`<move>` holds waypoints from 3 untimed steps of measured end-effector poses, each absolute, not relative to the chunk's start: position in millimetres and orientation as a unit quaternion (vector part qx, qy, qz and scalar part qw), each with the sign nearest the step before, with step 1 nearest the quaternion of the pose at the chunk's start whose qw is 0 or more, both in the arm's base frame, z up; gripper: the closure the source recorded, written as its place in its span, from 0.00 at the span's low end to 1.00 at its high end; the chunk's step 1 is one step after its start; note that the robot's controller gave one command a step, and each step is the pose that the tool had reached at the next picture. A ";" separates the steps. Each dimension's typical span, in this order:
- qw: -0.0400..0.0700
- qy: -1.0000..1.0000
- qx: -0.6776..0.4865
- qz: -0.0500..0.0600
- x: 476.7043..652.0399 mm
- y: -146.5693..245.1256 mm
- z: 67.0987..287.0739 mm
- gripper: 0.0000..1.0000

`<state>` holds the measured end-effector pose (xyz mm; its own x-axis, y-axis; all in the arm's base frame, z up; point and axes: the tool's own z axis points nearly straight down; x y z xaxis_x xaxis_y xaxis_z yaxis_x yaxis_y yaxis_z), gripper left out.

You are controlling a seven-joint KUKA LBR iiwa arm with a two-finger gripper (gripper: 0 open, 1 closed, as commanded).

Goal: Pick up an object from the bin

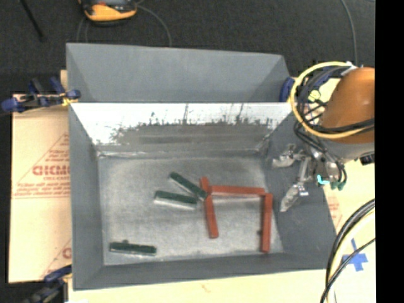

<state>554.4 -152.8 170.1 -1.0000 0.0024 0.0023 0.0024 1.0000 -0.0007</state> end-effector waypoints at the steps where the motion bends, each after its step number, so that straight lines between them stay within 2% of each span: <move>1: -0.002 -1.000 0.000 0.001 556.3 -152.5 173.5 0.00; 2: -0.008 -0.999 0.049 0.002 584.3 -144.5 82.5 1.00; 3: -0.008 -0.999 0.049 0.002 584.3 -144.4 82.5 1.00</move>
Offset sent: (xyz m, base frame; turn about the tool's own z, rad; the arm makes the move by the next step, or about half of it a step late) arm 0.0235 0.0108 -0.0978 -0.1016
